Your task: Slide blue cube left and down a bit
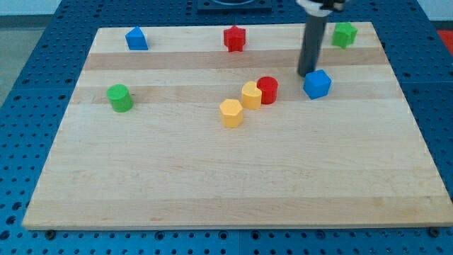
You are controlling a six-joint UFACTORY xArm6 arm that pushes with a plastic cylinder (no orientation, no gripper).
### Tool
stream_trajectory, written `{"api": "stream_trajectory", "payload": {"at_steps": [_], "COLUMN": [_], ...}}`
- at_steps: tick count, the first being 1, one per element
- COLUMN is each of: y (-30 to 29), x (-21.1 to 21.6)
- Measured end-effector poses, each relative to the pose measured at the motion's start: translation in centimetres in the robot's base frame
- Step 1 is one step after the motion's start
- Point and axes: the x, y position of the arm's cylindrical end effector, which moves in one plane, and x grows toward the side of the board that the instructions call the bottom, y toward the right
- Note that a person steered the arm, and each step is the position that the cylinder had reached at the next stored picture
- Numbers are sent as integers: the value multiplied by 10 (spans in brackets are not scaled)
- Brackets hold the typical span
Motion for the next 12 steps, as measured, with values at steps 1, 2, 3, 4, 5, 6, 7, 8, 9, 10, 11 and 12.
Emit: {"api": "stream_trajectory", "payload": {"at_steps": [1,2,3,4,5,6,7,8,9,10,11,12], "y": [24,28,28,51,53,52,35,13,11,10,0,-11], "x": [6,27,36,17,4,8,8,10,22,46,82,105]}}
